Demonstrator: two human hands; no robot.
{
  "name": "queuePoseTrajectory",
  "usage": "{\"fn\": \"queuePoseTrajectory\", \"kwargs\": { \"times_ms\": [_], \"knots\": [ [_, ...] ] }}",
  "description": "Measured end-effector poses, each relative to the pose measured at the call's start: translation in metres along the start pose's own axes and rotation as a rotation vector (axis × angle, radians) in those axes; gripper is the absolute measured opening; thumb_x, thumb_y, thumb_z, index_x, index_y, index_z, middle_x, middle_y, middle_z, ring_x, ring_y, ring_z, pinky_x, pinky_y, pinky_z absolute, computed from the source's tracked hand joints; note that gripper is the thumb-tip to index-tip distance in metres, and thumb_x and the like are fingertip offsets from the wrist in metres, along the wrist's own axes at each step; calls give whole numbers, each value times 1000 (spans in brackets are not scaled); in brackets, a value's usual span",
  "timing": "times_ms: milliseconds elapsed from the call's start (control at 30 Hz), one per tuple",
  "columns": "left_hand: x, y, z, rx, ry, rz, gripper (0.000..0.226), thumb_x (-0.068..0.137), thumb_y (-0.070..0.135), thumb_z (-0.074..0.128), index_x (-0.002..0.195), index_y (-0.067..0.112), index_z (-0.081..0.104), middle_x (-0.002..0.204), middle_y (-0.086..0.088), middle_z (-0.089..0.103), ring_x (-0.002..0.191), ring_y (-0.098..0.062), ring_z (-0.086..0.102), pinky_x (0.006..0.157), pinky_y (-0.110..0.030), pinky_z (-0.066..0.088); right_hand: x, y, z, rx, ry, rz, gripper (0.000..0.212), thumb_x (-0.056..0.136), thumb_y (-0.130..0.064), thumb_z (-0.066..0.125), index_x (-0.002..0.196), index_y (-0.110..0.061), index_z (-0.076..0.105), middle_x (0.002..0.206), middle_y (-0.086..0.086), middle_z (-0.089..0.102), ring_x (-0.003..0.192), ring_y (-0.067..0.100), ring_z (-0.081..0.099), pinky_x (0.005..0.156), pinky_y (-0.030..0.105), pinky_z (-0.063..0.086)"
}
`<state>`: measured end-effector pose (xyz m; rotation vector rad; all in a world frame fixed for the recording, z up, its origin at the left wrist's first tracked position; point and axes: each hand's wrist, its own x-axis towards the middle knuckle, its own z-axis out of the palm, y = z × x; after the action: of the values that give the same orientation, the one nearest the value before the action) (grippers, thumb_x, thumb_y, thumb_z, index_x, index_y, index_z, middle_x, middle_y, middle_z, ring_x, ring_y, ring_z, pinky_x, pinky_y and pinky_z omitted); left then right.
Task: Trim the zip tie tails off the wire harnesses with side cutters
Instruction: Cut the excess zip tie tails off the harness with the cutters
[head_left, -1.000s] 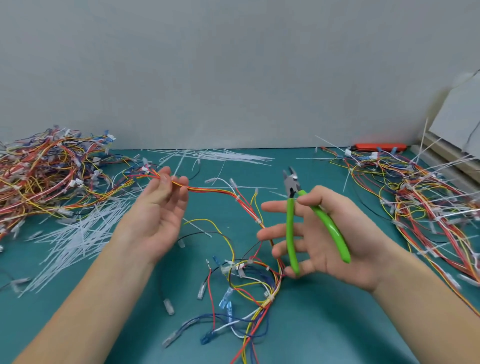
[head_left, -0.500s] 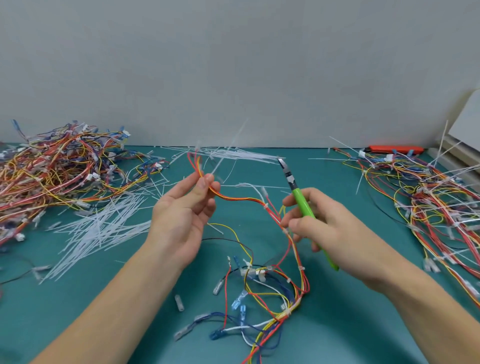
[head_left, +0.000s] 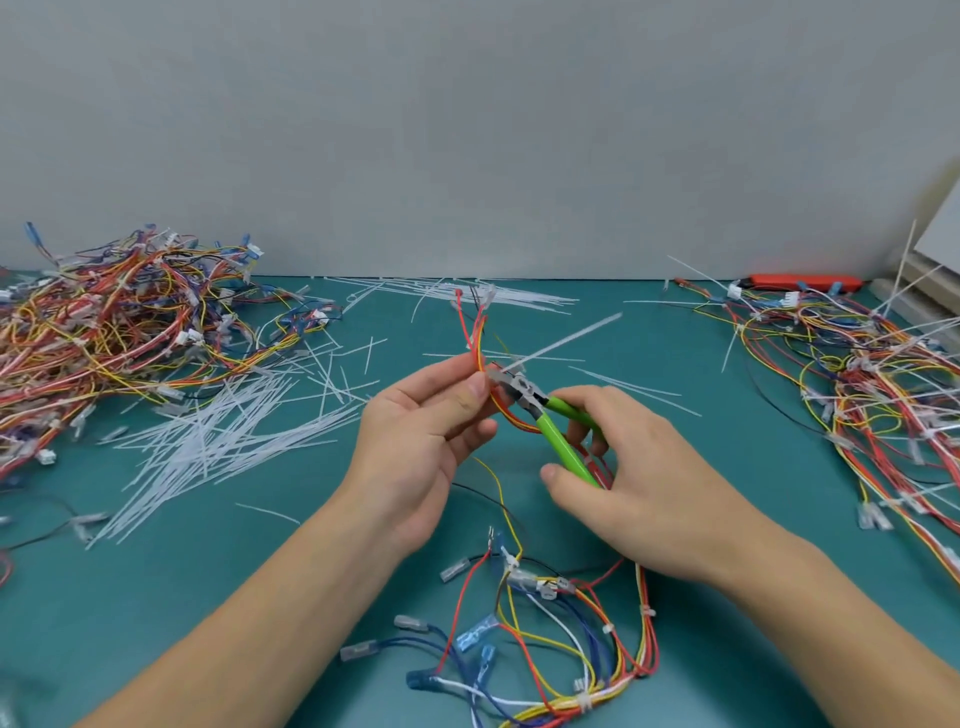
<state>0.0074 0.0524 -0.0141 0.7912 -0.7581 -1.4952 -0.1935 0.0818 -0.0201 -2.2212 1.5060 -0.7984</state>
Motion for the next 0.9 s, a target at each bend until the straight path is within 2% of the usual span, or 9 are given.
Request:
{"fn": "queuePoseTrajectory", "kwargs": {
  "times_ms": [167, 333, 467, 567, 733, 900],
  "knots": [
    [-2, -2, -1, 41, -26, -23, 34, 75, 9, 73, 109, 5, 73, 100, -11, 79, 86, -19, 77, 58, -21, 56, 1, 1, 2, -43, 41, -34, 56, 82, -61, 56, 133, -41, 49, 106, -21, 52, 105, -1, 50, 92, 22, 42],
    [-2, -1, -4, 84, -69, -96, 46, 79, 12, 72, 124, 4, 69, 109, -12, 78, 91, -18, 77, 52, -17, 49, 0, 2, 2, -82, 63, -71, 58, 82, -64, 54, 136, -43, 48, 105, -22, 49, 104, -4, 46, 93, 27, 44],
    [-1, 1, -7, 67, -107, -147, 38, 79, 12, 71, 116, 7, 74, 100, -10, 78, 85, -15, 75, 49, -16, 45, 1, 4, -1, -104, 81, -86, 61, 83, -59, 58, 141, -40, 51, 108, -18, 51, 105, 0, 45, 100, 39, 46],
    [-1, 2, -8, 78, -127, -173, 35, 79, 12, 71, 114, 8, 75, 96, -10, 77, 83, -15, 74, 49, -16, 44, 2, 8, -4, -103, 80, -98, 61, 85, -56, 63, 143, -39, 52, 110, -16, 54, 109, 4, 47, 102, 40, 45],
    [1, 2, -11, 80, -128, -208, 35, 79, 14, 73, 113, 11, 76, 96, -9, 77, 83, -13, 74, 48, -17, 44, 6, 16, 0, -89, 95, -121, 55, 89, -46, 74, 140, -36, 58, 104, -10, 56, 104, 8, 46, 98, 32, 42],
    [3, 0, -13, 57, -130, -220, 26, 77, 16, 75, 102, 17, 82, 100, -9, 78, 86, -14, 75, 52, -19, 49, 13, 21, 1, -46, 100, -132, 42, 91, -37, 78, 131, -31, 66, 86, -11, 49, 85, -1, 48, 75, 15, 35]
  ]
}}
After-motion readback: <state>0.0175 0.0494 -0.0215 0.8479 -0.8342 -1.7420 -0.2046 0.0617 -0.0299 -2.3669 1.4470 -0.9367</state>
